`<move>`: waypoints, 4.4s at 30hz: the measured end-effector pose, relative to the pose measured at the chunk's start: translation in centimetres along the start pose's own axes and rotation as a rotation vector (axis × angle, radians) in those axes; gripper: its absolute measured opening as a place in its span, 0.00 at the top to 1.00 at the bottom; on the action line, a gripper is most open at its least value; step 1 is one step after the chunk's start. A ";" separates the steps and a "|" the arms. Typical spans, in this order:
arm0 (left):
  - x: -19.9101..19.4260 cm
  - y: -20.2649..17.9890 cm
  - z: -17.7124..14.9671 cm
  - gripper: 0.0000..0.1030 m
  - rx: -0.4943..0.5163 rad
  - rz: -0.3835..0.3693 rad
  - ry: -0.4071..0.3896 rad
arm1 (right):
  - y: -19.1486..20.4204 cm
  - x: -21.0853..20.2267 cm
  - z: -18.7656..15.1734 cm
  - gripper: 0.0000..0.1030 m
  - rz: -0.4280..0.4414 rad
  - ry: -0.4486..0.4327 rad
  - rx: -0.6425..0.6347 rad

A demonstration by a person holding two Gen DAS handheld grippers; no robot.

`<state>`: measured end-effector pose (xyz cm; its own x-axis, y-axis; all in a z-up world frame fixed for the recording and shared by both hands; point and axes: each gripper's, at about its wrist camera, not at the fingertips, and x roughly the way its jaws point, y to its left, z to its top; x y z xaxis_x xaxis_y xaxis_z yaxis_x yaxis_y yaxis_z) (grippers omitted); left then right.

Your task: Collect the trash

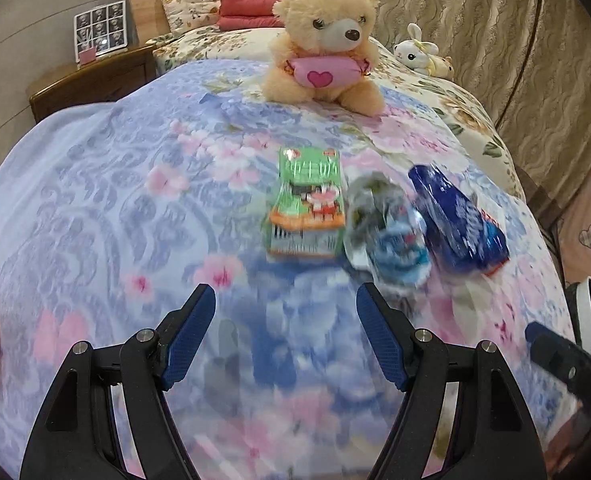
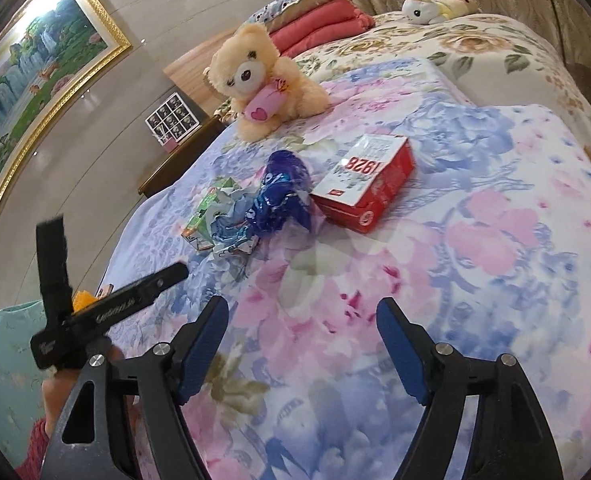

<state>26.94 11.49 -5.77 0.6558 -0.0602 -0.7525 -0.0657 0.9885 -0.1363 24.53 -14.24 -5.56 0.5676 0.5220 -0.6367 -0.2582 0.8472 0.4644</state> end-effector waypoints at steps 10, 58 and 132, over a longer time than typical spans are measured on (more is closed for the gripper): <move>3.4 -0.3 2.5 0.28 0.025 -0.008 0.002 | 1.1 1.7 1.1 0.35 0.018 0.005 -0.010; -3.4 0.5 -5.9 0.51 0.057 -0.053 0.022 | 2.0 6.4 5.1 0.68 -0.070 -0.038 -0.022; -9.8 -34.0 -10.1 0.51 0.516 -0.405 -0.011 | -18.2 -26.3 -7.5 0.71 -0.260 -0.293 0.240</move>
<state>15.18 -22.92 -0.27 0.5610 -0.4429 -0.6994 0.5553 0.8279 -0.0789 8.45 -42.65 -1.93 0.7956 0.2163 -0.5659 0.0903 0.8813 0.4638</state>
